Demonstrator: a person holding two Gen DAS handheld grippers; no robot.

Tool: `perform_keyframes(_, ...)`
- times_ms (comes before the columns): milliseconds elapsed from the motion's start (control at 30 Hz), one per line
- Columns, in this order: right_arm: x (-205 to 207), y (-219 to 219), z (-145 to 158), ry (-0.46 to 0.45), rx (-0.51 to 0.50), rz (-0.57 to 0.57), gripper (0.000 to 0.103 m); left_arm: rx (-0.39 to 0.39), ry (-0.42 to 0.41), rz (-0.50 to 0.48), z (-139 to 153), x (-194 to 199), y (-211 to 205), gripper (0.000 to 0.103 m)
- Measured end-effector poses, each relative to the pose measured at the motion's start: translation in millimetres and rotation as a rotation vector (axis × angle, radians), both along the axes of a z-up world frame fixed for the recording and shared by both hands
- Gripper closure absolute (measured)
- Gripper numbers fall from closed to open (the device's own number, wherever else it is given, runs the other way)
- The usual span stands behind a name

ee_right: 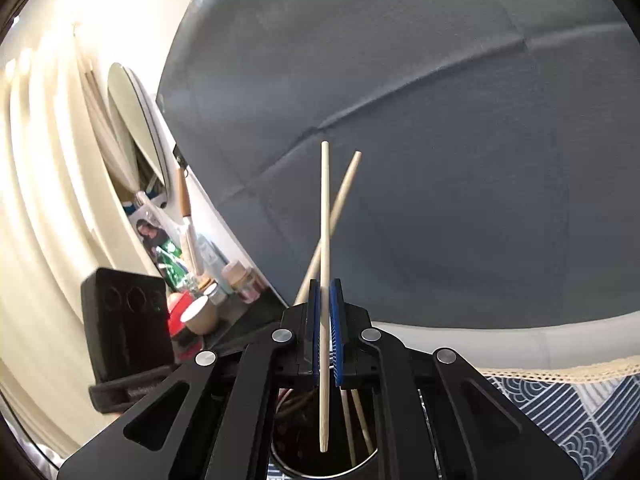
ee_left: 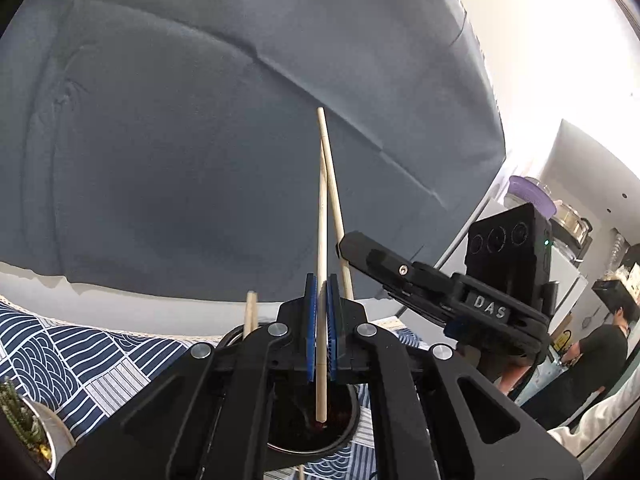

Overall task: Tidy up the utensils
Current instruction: 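Lift the held sticks with both grippers and carry them over the black cup, then lower the sticks into the black cup and open both grippers, then move both tools back down toward the remaining wooden sticks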

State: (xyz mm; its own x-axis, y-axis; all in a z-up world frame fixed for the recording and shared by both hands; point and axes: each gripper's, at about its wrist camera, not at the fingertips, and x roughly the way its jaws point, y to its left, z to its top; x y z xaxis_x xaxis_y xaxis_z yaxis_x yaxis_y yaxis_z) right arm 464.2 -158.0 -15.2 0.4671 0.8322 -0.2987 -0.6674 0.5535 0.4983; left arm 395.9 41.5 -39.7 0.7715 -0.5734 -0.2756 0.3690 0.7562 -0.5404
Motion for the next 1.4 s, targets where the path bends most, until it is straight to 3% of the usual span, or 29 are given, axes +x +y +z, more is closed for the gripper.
perform_keyframes(200,1,4,-25,0.036,-0.033,-0.007,0.098,0.023,0.033,0.008,-28,2,-4,0.098)
perform_keyframes(333,-2,2,-36,0.059,-0.043,-0.005,0.098,0.055,0.036,0.017,-29,-2,-7,0.098)
perform_keyframes(567,-20,8,-27,0.013,-0.133,-0.002,0.098,0.07,0.038,0.029,-21,-16,-1,0.098)
perform_keyframes(867,-49,11,-23,-0.037,-0.288,-0.01,0.098,0.239,0.047,0.012,-9,-41,-14,0.097)
perform_keyframes(1200,-65,6,-22,-0.028,-0.389,-0.06,0.094,0.221,0.075,0.029,-12,-62,1,0.097)
perform_keyframes(1233,-66,5,-19,-0.03,-0.395,-0.069,0.091,0.222,0.076,0.03,-10,-64,2,0.097)
perform_keyframes(1333,-74,-2,-8,-0.045,-0.398,-0.114,0.05,0.227,0.077,0.041,-6,-71,5,0.085)
perform_keyframes(1400,-80,-7,0,-0.041,-0.391,-0.125,0.048,0.222,0.076,0.048,-3,-77,8,0.078)
